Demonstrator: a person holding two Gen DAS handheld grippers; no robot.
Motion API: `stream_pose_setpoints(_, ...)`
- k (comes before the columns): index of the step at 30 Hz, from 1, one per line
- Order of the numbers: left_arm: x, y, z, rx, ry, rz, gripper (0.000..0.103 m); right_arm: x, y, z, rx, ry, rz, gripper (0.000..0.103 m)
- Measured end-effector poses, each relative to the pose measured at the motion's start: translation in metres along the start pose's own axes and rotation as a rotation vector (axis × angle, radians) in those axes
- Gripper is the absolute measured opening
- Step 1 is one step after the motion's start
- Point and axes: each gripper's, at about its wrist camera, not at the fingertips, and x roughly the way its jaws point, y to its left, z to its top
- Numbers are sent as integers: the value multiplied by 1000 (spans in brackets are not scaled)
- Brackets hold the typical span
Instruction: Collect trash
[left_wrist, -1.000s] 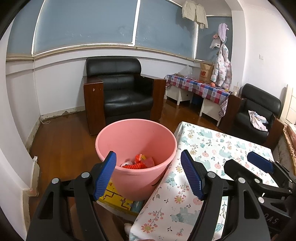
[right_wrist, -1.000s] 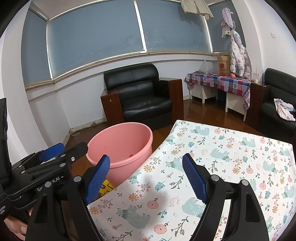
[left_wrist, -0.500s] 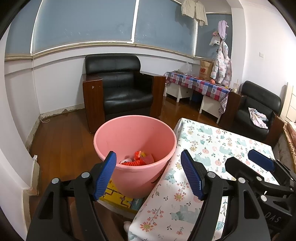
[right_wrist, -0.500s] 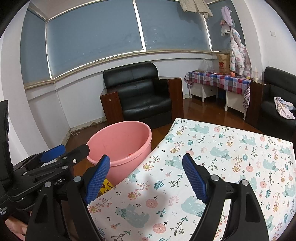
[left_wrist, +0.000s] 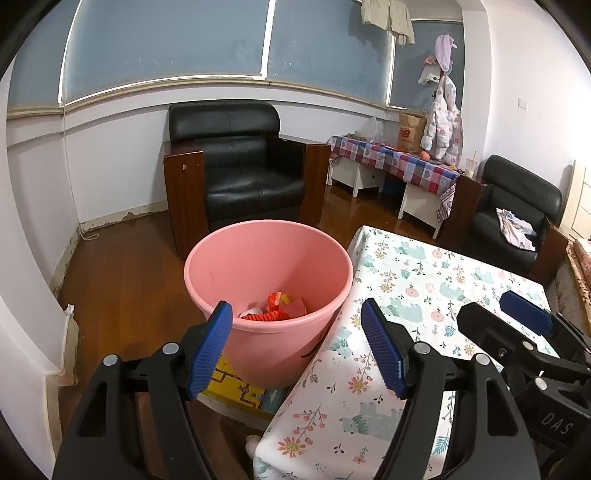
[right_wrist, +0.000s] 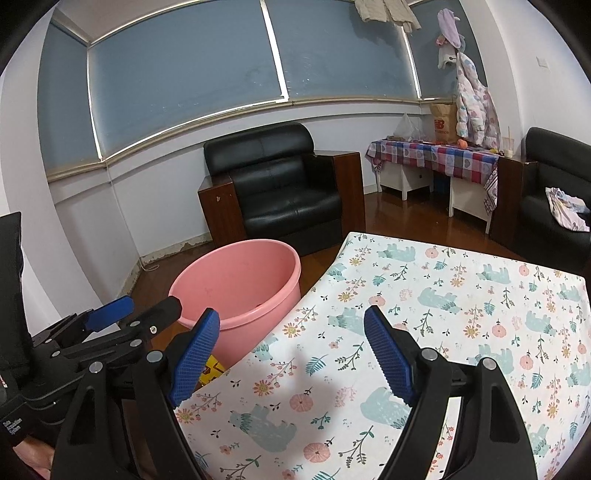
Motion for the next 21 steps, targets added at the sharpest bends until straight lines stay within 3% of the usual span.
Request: stream_pose_setpoints(21, 4, -2, -3, 13, 10, 1, 73, 0, -2, -5, 10, 4, -3, 79)
